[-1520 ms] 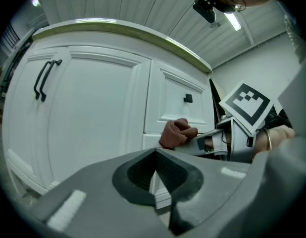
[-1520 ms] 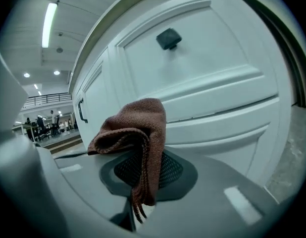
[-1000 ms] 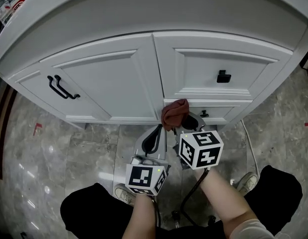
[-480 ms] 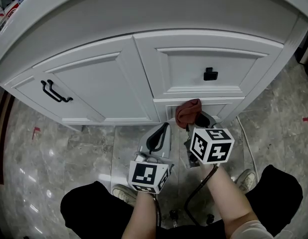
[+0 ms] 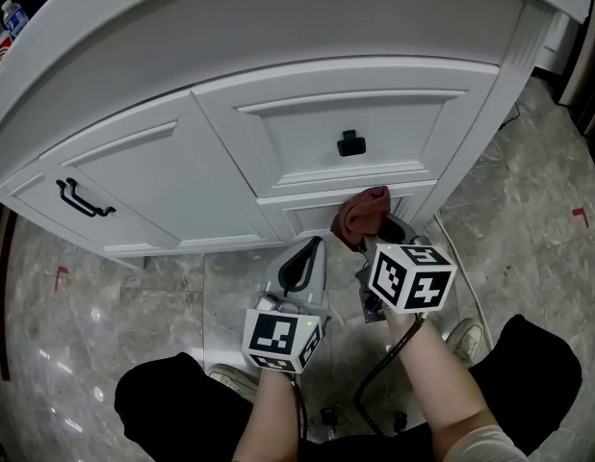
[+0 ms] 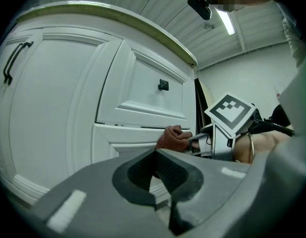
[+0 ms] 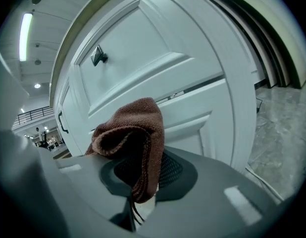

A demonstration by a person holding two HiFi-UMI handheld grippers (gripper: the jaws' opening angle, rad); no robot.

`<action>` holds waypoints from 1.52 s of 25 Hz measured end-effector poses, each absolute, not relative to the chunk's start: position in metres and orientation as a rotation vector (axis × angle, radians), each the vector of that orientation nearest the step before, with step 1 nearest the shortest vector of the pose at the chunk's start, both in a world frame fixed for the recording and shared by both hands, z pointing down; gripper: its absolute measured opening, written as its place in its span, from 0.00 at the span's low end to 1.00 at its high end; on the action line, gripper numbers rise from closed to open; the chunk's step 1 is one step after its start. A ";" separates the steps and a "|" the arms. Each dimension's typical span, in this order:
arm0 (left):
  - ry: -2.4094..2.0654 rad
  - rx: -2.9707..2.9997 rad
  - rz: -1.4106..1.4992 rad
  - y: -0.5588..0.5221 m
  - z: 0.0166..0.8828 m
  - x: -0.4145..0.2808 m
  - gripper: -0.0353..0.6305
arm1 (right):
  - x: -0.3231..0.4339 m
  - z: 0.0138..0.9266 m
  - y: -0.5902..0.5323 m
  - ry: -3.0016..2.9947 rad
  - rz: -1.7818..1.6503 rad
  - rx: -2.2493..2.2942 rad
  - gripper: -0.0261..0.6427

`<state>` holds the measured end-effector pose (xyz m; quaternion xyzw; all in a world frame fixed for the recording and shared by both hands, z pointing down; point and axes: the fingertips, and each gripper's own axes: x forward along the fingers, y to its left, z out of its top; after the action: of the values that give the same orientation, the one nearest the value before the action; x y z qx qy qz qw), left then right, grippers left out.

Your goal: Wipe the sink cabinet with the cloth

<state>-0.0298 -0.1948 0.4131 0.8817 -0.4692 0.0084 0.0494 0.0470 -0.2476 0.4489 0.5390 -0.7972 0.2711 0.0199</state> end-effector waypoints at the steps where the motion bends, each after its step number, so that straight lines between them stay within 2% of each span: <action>1: -1.423 2.688 0.028 -0.194 0.414 -0.026 0.05 | 0.054 0.448 -0.247 -2.467 0.841 1.693 0.16; 10: -1.346 2.718 0.064 -0.189 0.421 0.005 0.05 | 0.126 0.445 -0.246 -2.373 0.880 1.898 0.16; 20: -1.375 2.704 0.046 -0.187 0.421 0.012 0.05 | 0.158 0.428 -0.237 -2.354 0.863 2.047 0.16; 26: -1.413 2.660 0.132 -0.188 0.440 -0.013 0.05 | 0.103 0.423 -0.235 -2.481 0.900 1.949 0.15; 32: -1.606 2.587 0.244 -0.192 0.452 -0.085 0.05 | 0.004 0.444 -0.235 -2.569 0.849 1.648 0.15; 38: -1.736 2.443 0.130 -0.193 0.453 -0.158 0.05 | -0.073 0.486 -0.233 -2.553 0.886 1.429 0.15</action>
<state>-0.1579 -0.1934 0.4533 0.8123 -0.5773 0.0432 0.0708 -0.0728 -0.2334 0.4864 0.4672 -0.8344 0.2895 0.0424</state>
